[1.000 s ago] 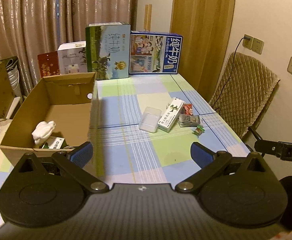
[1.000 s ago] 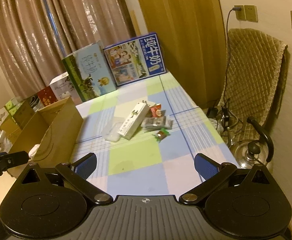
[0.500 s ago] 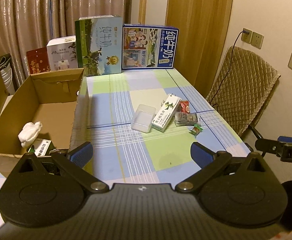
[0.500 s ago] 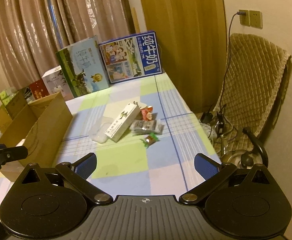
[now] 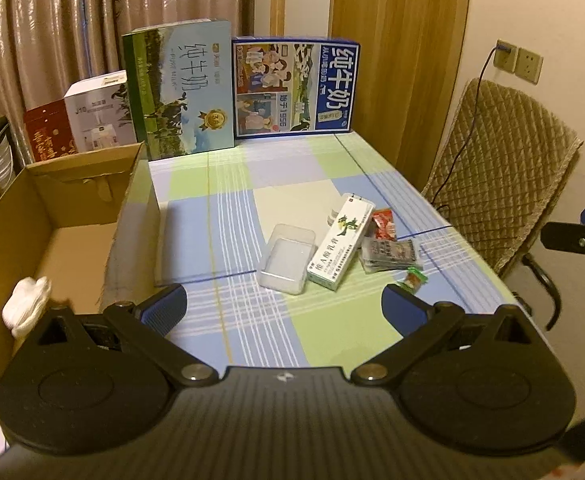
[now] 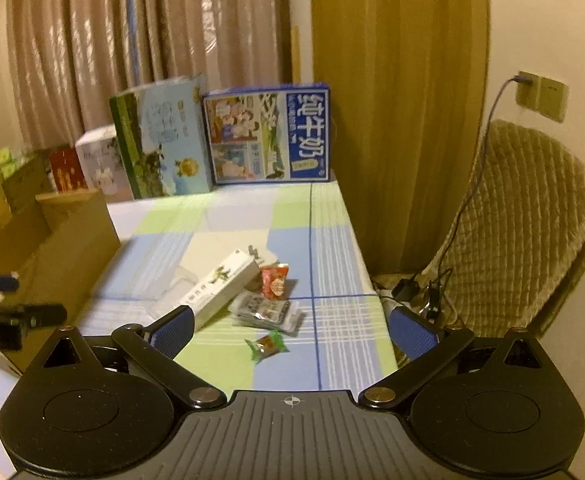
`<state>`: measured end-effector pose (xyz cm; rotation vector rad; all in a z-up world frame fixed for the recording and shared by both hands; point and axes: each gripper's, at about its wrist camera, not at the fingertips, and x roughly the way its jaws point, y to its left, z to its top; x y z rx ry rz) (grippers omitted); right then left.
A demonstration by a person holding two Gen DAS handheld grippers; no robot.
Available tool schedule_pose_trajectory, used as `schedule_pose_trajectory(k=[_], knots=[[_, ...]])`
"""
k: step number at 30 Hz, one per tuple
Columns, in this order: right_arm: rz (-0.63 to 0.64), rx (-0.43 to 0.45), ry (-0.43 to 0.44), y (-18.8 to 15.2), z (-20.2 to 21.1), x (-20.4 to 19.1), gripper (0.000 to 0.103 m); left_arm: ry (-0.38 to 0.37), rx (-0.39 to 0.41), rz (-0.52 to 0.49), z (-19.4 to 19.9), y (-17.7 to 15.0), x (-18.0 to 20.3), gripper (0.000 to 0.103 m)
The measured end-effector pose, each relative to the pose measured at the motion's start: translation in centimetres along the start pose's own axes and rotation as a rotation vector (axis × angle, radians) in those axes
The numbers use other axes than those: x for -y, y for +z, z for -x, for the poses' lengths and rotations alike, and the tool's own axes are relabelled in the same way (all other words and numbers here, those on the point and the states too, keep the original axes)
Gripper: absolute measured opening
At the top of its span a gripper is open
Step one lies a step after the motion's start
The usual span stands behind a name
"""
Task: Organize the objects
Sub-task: 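Move both open grippers back toward the ointment box and candy packets, then close the right gripper on the green candy packet while the left gripper grasps the clear plastic box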
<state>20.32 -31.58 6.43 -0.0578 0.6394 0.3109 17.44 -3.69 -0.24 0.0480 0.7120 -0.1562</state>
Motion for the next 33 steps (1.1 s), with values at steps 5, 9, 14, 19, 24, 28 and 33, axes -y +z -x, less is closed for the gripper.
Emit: schedule_pose_trajectory(k=[5,9,14,19,24,28,33], knots=[[0.056,-0.056,0.020,-1.6,-3.9,0.3,0.091,0.013,-0.022,-0.049,-3.7,0.0,0.6,0.099],[0.115,-0.084,0.042,-2.7,-7.1,0.1,0.081,0.027,-0.055,-0.084,-6.6,-0.5,1.0,0.093],[0.183,-0.126,0.105,-3.9,-11.1,-0.2,0.072,0.035,-0.073,-0.107,-9.4,-1.1,1.5,0.093],[0.214,-0.155,0.135,-4.5,-14.1,-0.4,0.072,0.040,-0.092,-0.087,-11.8,-1.4,1.2,0.093],[0.231,-0.192,0.170,-4.9,-16.8,-0.1,0.064,0.037,-0.107,-0.074,-13.8,-1.5,0.8,0.093],[0.223,-0.199,0.192,-5.1,-18.1,0.0,0.055,0.030,-0.115,-0.057,-15.0,-1.7,0.4,0.093],[0.217,-0.170,0.197,-5.1,-18.3,-0.1,0.045,0.031,-0.111,-0.042,-15.9,-1.9,0.0,0.093]])
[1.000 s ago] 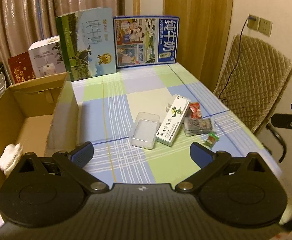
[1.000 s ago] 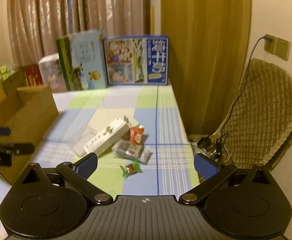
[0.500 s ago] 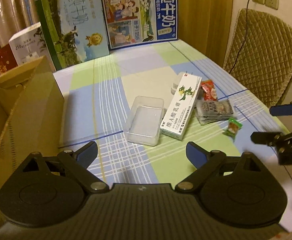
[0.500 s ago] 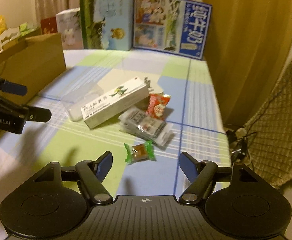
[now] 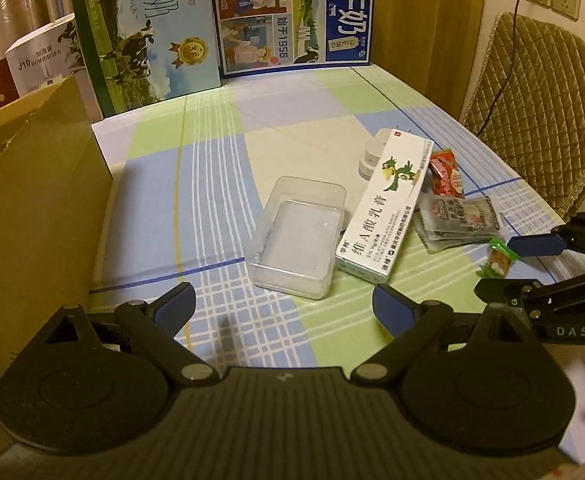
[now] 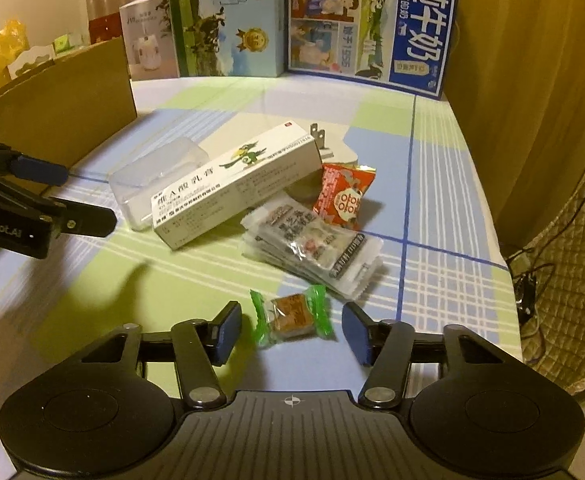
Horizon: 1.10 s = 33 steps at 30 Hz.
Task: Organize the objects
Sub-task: 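Close the right gripper on the green candy packet while the left gripper grasps the clear plastic box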
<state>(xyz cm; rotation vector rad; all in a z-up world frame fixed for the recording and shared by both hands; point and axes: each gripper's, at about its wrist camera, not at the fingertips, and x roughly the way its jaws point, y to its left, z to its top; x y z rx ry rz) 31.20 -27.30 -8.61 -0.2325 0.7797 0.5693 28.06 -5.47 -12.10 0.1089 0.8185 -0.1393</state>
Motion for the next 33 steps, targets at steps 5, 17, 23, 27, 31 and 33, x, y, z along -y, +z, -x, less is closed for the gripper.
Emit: schedule_pose_trajectory(k=[5,17,23,27,31,33], knots=[[0.001,0.000,-0.002,0.3,0.1,-0.2,0.026,-0.006,0.008,0.008,-0.7,0.2,-0.2,0.093],[-0.058,0.025,-0.004,0.8,1.4,-0.7,0.024,0.028,0.007,-0.100,-2.7,0.7,0.3,0.082],[-0.073,0.021,-0.006,1.1,1.3,-0.8,0.024,0.015,0.003,-0.133,-4.1,1.0,0.7,0.080],[-0.082,0.017,0.001,1.0,1.5,-0.9,0.024,-0.012,-0.014,-0.124,-4.9,1.6,0.5,0.061],[-0.105,0.007,-0.003,0.8,2.1,-1.1,0.024,-0.029,-0.048,-0.086,-4.5,1.5,0.4,0.053],[-0.125,0.001,-0.005,0.5,2.6,-1.2,0.024,-0.028,-0.059,-0.076,-3.5,0.9,0.5,0.053]])
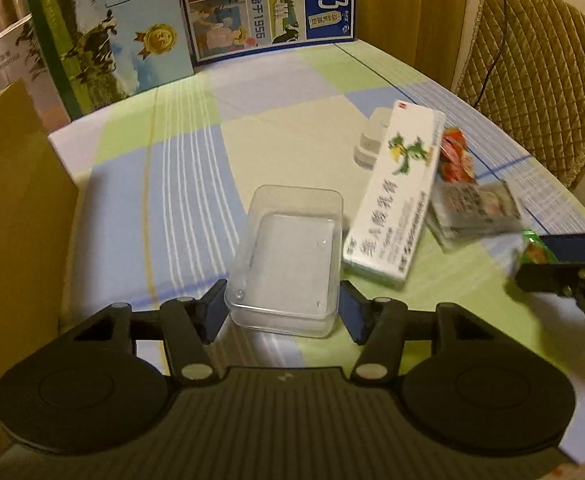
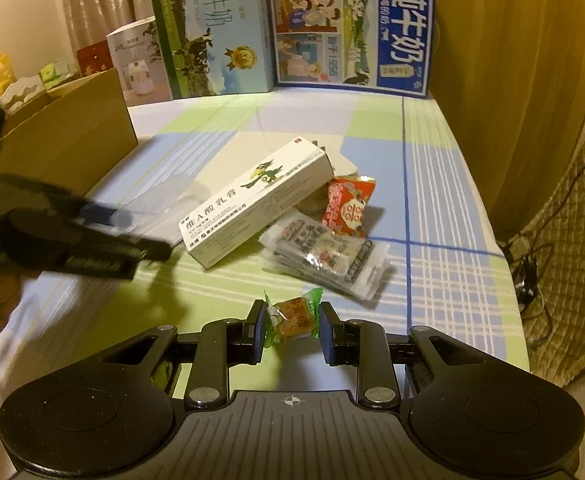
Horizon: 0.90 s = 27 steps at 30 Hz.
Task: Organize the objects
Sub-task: 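Close the right gripper on the green candy packet while the left gripper grasps the clear plastic box, then carry the clear plastic box and green candy packet over the cardboard box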
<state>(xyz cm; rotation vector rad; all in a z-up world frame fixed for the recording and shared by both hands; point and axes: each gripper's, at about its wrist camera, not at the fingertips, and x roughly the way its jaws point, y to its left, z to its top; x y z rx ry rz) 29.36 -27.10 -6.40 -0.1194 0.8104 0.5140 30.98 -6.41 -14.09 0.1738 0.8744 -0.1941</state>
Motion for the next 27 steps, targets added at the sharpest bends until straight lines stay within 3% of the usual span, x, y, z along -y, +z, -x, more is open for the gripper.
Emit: schedule_pose_trajectory(k=[5,10,27], knots=[[-0.026,-0.023,0.003,-1.1,1.4,-0.4,0.024,-0.001,-0.013,0.055,4.0,-3.1,1.2,0.052],[-0.041,-0.034,0.003,-2.1,2.4,-0.8,0.024,-0.013,-0.005,0.039,6.9,-5.7,2.6,0.053],[-0.075,-0.045,-0.029,-2.2,2.5,-0.4,0.024,-0.036,-0.041,0.013,4.3,-4.0,2.1,0.051]])
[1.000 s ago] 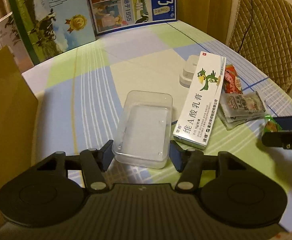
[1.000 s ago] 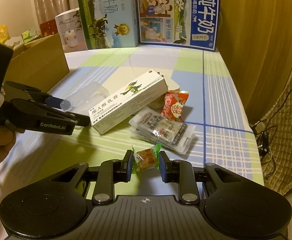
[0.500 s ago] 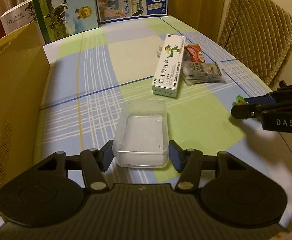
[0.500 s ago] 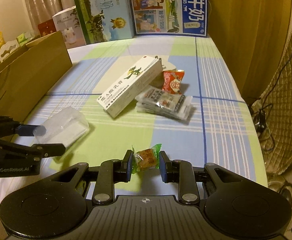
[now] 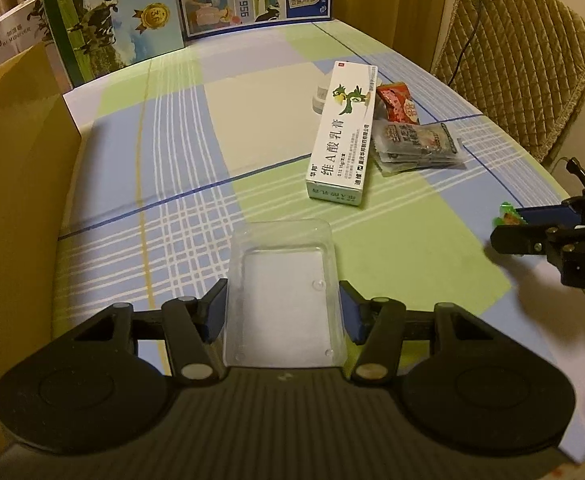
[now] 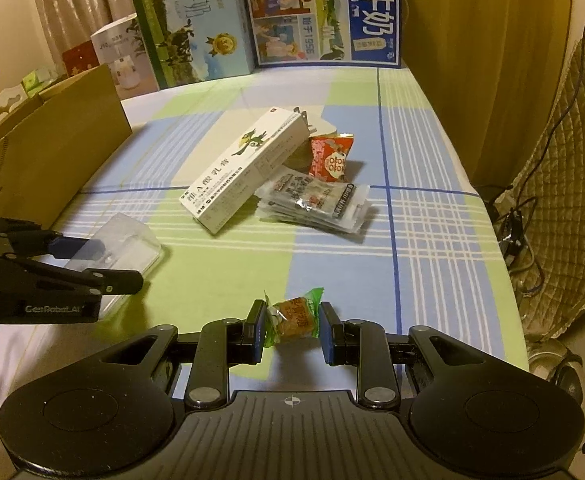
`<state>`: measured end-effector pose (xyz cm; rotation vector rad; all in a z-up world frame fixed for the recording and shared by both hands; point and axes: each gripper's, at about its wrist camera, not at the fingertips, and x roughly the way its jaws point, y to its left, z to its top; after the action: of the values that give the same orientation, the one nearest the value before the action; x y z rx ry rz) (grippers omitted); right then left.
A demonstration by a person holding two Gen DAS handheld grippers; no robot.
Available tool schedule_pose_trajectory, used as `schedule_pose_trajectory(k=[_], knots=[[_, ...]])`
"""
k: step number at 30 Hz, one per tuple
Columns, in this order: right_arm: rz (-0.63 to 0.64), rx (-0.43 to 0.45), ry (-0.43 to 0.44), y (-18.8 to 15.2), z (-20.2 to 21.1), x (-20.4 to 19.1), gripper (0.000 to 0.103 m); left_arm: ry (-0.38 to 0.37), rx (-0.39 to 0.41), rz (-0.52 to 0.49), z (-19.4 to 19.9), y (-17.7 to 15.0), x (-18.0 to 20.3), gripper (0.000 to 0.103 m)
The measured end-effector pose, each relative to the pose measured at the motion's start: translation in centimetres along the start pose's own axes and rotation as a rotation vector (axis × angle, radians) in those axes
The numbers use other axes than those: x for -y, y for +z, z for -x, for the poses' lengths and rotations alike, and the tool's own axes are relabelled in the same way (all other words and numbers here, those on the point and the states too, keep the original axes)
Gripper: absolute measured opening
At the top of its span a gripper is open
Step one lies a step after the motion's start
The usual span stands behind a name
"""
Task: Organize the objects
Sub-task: 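Carry the clear plastic box and green candy packet over the cardboard box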
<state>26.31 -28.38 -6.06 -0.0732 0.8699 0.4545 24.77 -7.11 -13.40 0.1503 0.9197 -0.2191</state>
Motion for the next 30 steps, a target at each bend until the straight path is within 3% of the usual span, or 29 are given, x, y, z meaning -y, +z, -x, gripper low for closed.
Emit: schedule_pose_trajectory(k=[9,20,30], knots=[[0.006,0.034,-0.036,2.0,2.9,-0.9,0.024,0.002,0.039,0.016,3.2,0.2,0.6,0.051],[0.016,0.135,-0.047,5.8,11.2,-4.6,0.024,-0.015,0.131,0.070,11.7,1.4,0.1,0.051],[-0.002,0.195,0.015,4.8,17.4,-10.3,0.024,-0.011,0.204,0.089,20.1,-0.1,-1.6,0.051]])
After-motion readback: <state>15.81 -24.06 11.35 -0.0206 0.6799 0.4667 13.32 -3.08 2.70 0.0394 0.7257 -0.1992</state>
